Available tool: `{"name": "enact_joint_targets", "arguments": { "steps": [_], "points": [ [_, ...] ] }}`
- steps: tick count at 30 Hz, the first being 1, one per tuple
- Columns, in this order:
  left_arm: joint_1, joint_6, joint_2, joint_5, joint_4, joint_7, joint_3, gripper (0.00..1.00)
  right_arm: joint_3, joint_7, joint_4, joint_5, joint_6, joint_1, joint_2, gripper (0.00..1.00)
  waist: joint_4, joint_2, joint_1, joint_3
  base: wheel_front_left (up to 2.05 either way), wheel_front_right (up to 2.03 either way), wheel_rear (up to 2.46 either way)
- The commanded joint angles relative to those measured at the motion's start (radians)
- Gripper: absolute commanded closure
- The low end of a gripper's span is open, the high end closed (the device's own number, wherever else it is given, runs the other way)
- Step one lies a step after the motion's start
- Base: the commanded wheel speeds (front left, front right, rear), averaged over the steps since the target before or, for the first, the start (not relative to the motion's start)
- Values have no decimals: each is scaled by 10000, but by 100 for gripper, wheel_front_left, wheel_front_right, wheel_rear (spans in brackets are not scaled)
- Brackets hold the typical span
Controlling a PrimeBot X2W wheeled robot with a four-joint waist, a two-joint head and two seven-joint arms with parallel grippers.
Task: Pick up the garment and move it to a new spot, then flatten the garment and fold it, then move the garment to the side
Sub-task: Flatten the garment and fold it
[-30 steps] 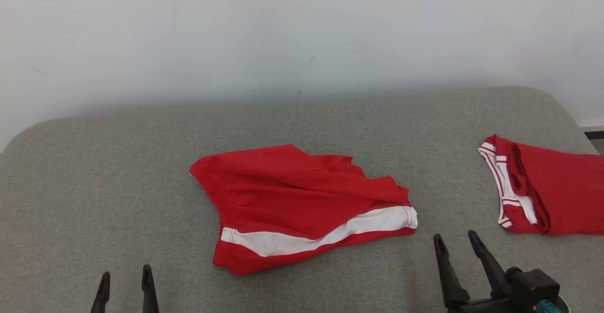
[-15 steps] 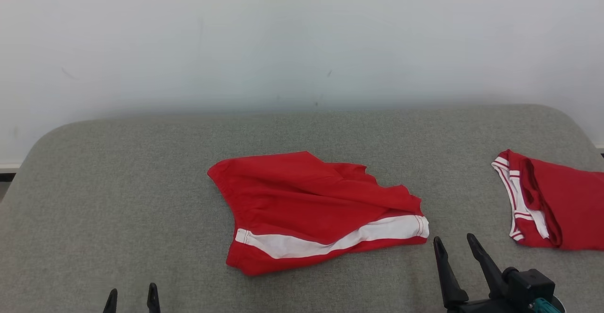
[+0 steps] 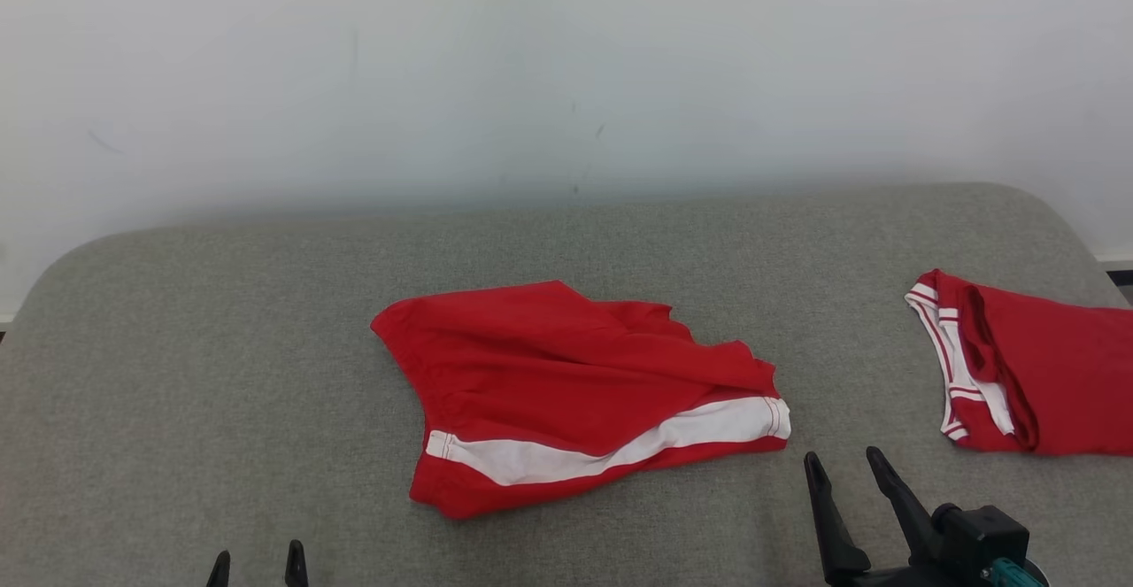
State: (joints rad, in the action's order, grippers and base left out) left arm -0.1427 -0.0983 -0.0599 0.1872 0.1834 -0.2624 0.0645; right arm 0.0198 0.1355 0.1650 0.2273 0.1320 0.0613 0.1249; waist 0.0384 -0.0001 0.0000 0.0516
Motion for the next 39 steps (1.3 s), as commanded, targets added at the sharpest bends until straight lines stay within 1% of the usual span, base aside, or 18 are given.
{"name": "enact_joint_targets", "arguments": {
  "steps": [1,15,18,20,24,25,28,30,32,35,37,39],
  "points": [
    [81,-51,43,10,47,-26,-14,0,43,-41,-54,-28,-22,-31,-30,0,24,1,0,-25,0,0,0],
    [312,-125,77,-176,297,-27,-155,0,97,-406,-142,-14,-22,-160,134,0,49,1,0,-60,0,0,0],
    [494,-155,28,-153,652,-1,-356,0,131,-690,-159,79,-22,-199,247,0,40,1,0,-54,0,0,0],
    [804,-225,-38,-58,893,205,-585,0,186,-1058,-102,184,-22,-335,376,0,42,1,0,-61,0,0,0],
    [1608,-298,-254,397,1351,1335,-1186,0,296,-2226,142,478,-22,-786,716,0,110,1,0,-121,0,0,0],
    [1608,-298,-254,397,1351,1335,-1186,0,296,-2226,142,478,-22,-786,716,0,110,1,0,-121,0,0,0],
    [2352,-312,-459,793,1626,2506,-1664,0,275,-3229,431,572,-22,-1297,927,0,180,1,0,-193,0,0,0],
    [2859,-311,-600,1176,1777,3210,-2016,0,311,-3691,577,509,-22,-1707,1065,0,243,1,0,-252,0,0,0],
    [3264,-315,-767,1575,1928,3873,-2345,0,358,-4110,795,562,-22,-2039,1062,0,326,1,0,-304,0,0,0],
    [3760,-317,-830,2104,2199,4760,-2485,0,585,-4599,1089,639,-22,-2530,1072,0,462,1,0,-404,0,0,0],
    [4071,-318,-874,2276,2429,5316,-2499,0,812,-4671,1239,685,-22,-2860,1122,0,549,1,0,-488,0,0,0],
    [4323,-318,-800,2579,2640,5796,-2468,0,1143,-4727,1439,727,-22,-3062,1162,0,627,1,0,-551,0,0,0]
  ]
}}
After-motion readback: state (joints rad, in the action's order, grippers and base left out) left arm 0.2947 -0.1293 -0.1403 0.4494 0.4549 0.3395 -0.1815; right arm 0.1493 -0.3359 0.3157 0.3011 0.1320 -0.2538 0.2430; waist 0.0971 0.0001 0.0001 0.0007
